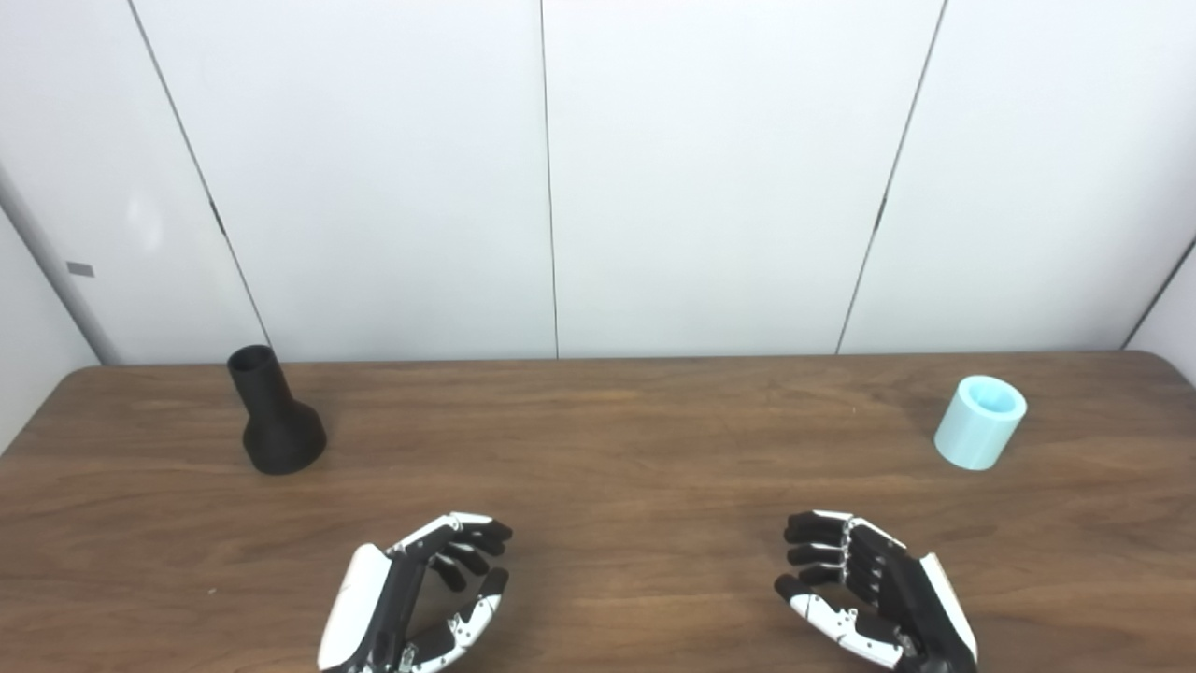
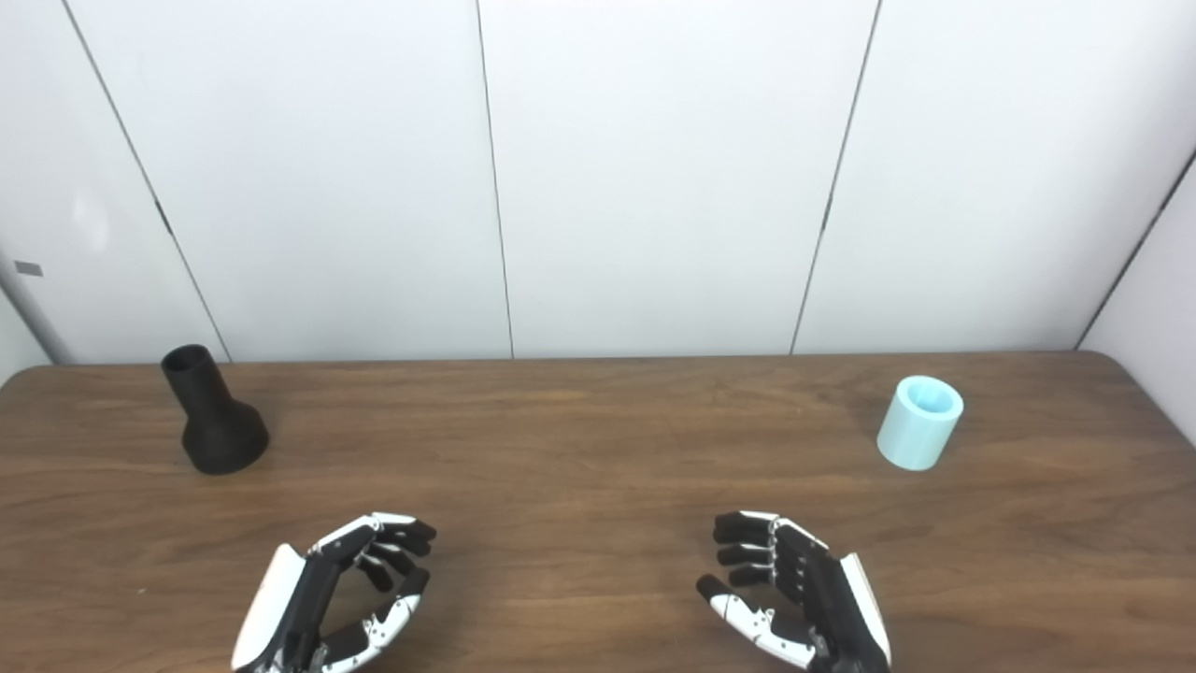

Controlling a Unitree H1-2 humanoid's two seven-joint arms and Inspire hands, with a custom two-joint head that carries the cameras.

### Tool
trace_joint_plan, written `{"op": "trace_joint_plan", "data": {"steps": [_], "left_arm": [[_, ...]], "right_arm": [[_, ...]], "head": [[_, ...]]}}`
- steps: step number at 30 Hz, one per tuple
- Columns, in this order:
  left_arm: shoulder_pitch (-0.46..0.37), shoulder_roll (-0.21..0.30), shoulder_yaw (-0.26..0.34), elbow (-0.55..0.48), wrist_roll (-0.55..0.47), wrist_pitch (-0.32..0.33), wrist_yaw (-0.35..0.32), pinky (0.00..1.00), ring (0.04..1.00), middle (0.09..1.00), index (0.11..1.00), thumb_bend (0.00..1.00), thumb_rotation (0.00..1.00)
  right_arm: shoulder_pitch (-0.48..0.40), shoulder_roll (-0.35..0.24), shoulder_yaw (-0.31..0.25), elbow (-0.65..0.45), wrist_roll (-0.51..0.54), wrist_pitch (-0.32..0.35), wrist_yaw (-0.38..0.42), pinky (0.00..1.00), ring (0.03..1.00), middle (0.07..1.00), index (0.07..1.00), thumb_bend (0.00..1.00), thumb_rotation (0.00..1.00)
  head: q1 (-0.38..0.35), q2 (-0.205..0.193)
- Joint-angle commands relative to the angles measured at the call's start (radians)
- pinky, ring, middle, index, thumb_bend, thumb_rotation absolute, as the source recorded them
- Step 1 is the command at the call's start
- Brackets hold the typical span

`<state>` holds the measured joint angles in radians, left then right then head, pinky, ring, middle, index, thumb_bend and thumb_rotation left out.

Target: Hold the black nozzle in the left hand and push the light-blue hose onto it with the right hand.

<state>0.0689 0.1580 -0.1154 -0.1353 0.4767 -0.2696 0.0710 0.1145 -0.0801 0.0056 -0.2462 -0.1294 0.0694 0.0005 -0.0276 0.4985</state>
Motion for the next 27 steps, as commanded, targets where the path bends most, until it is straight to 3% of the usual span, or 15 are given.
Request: {"op": "trace_joint_plan", "data": {"steps": [1, 18, 24, 27], "left_arm": [[0.013, 0.002, -0.002, 0.04, 0.004, -0.029, 0.017, 0.43, 0.54, 0.607, 0.625, 0.29, 0.06], [0.017, 0.003, -0.002, 0.028, 0.009, -0.019, 0.011, 0.43, 0.538, 0.607, 0.626, 0.29, 0.05], [0.013, -0.014, -0.013, 0.035, 0.024, -0.018, 0.019, 0.45, 0.553, 0.615, 0.625, 0.29, 0.09], [0.011, -0.039, -0.025, 0.02, 0.04, 0.019, 0.011, 0.46, 0.557, 0.621, 0.626, 0.29, 0.15]], "right_arm": [[-0.025, -0.003, -0.001, -0.025, -0.006, -0.022, -0.003, 0.56, 0.632, 0.661, 0.634, 0.29, 0.0], [-0.02, -0.001, 0.001, -0.035, -0.007, -0.021, -0.001, 0.56, 0.63, 0.661, 0.636, 0.29, 0.0], [-0.022, -0.019, -0.018, -0.034, 0.026, -0.011, 0.012, 0.58, 0.649, 0.677, 0.649, 0.28, 0.0], [-0.023, -0.036, -0.033, -0.036, 0.046, -0.012, 0.021, 0.58, 0.651, 0.686, 0.662, 0.26, 0.0]], "head": [[0.002, 0.002], [0.005, 0.006], [0.125, 0.013], [0.204, 0.017]]}}
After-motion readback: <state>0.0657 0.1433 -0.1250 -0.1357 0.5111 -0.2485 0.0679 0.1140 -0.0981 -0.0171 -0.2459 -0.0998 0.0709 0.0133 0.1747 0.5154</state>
